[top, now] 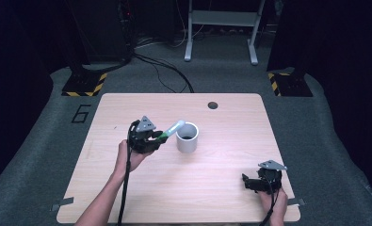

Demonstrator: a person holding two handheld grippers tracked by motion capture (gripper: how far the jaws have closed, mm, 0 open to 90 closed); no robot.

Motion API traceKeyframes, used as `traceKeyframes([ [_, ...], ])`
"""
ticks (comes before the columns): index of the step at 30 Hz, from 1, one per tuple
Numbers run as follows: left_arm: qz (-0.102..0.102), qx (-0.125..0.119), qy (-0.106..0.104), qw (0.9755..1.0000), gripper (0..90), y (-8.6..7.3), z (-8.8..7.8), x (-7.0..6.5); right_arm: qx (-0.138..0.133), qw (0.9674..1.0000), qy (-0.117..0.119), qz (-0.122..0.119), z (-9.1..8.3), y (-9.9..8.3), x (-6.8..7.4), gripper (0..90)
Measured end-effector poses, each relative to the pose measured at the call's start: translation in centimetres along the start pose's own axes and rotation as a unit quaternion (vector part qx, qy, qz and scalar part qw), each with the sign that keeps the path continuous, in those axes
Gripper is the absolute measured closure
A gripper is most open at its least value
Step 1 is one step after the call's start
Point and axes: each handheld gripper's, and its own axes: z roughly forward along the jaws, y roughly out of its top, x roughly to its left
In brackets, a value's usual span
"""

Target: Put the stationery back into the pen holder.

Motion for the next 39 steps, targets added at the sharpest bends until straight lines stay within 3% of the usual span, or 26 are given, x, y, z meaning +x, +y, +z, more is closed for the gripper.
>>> traceKeyframes([
  [5, 0.008, 0.013, -0.005, 0.9999, 67.0, 0.4, -0.1, 0.2, 0.000, 1.0000, 0.000, -0.001, 0.0, 0.0, 0.0, 3.8],
  [9, 0.004, 0.010, -0.005, 0.9999, 67.0, 0.6, 0.0, 0.2, -0.001, 1.0000, 0.000, -0.002, 0.0, 0.0, 0.0, 3.8],
  [18, 0.015, 0.036, -0.013, 0.9992, 67.0, 1.7, 0.3, 0.5, 0.000, 1.0000, 0.000, -0.002, 0.0, 0.0, 0.0, 3.8],
  [26, 0.027, 0.070, -0.021, 0.9969, 67.0, 2.5, 1.2, 0.5, -0.002, 1.0000, 0.001, -0.004, 0.0, 0.0, -0.1, 3.9],
  [30, 0.031, 0.096, -0.028, 0.9945, 66.9, 2.9, 2.1, 0.5, -0.001, 1.0000, 0.001, -0.003, 0.0, 0.0, 0.0, 3.9],
  [39, 0.023, 0.116, -0.029, 0.9926, 66.9, 3.3, 3.0, 0.2, -0.001, 1.0000, 0.001, -0.003, 0.0, 0.0, 0.0, 3.9],
])
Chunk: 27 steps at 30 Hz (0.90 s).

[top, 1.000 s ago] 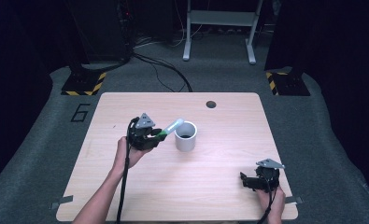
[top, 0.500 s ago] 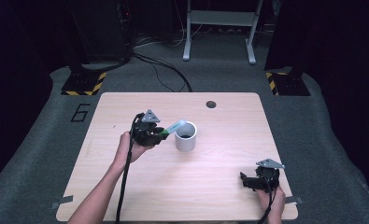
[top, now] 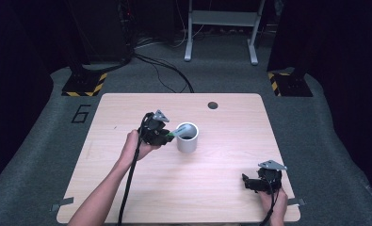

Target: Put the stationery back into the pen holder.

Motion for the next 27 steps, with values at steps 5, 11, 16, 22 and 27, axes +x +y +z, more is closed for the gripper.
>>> traceKeyframes([
  [5, -0.001, 0.019, -0.006, 0.9998, 66.9, 0.4, 0.6, -0.2, 0.000, 1.0000, 0.000, 0.001, 0.0, 0.0, 0.0, 4.1],
  [11, -0.011, 0.037, -0.010, 0.9992, 66.9, 0.5, 1.4, 0.0, 0.000, 1.0000, -0.001, 0.002, 0.0, 0.0, 0.0, 4.2],
  [16, -0.016, 0.043, -0.010, 0.9989, 66.8, 0.8, 1.8, 0.1, 0.000, 1.0000, 0.000, -0.002, 0.0, 0.0, 0.0, 4.3],
  [22, -0.024, 0.055, -0.014, 0.9981, 66.8, 1.3, 2.5, 0.1, 0.000, 1.0000, 0.000, 0.001, 0.0, 0.0, 0.0, 4.3],
  [27, -0.018, 0.081, -0.022, 0.9963, 66.8, 2.1, 3.0, 0.3, 0.001, 1.0000, -0.001, 0.002, 0.0, 0.0, 0.1, 4.3],
])
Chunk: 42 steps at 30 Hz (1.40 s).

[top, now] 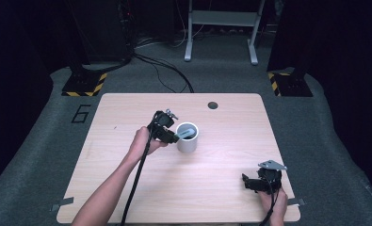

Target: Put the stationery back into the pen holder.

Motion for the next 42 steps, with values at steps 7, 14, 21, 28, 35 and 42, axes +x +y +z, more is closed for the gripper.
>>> traceKeyframes([
  [7, -0.003, -0.008, -0.001, 1.0000, 66.6, 0.7, 0.4, 0.0, 0.000, 1.0000, 0.000, 0.000, 0.0, 0.0, 0.0, 4.2],
  [14, -0.012, -0.041, 0.002, 0.9991, 59.2, 0.9, 0.4, -0.3, 0.000, 1.0000, -0.001, 0.000, 0.0, 0.0, 0.0, 4.2],
  [21, -0.028, -0.077, 0.004, 0.9966, 28.1, 0.2, 0.3, -0.5, 0.000, 1.0000, -0.001, 0.001, 0.0, 0.0, 0.0, 4.3],
  [28, -0.018, -0.120, 0.015, 0.9925, 13.5, -1.4, -1.9, -1.5, -0.001, 1.0000, 0.000, -0.004, 0.1, 0.0, -0.1, 4.2],
  [35, -0.012, -0.137, 0.039, 0.9897, 4.7, -3.9, -3.9, -2.6, 0.000, 1.0000, -0.001, -0.001, 0.0, 0.0, 0.0, 4.2],
  [42, -0.019, -0.155, 0.065, 0.9855, 0.0, -8.1, -5.5, -2.9, 0.000, 1.0000, -0.001, 0.000, 0.0, 0.0, 0.0, 4.3],
])
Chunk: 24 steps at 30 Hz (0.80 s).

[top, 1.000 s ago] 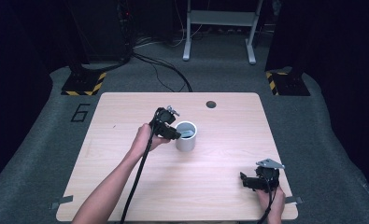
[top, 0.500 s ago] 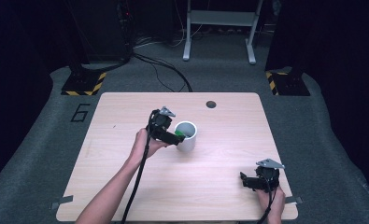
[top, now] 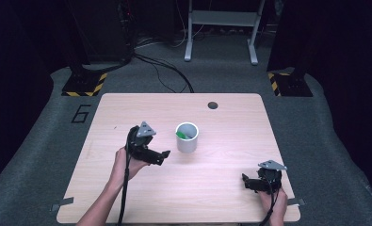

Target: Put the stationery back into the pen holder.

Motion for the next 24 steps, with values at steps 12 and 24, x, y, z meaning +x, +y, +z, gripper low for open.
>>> traceKeyframes([
  [12, -0.047, 0.033, 0.051, 0.9970, 0.0, -9.3, -1.4, 1.0, 0.000, 1.0000, 0.000, 0.000, 0.0, 0.0, 0.0, 4.3],
  [24, -0.093, 0.047, 0.124, 0.9868, 0.0, -16.8, 0.3, 2.7, -0.001, 1.0000, 0.001, 0.003, 0.0, 0.0, 0.1, 4.3],
])
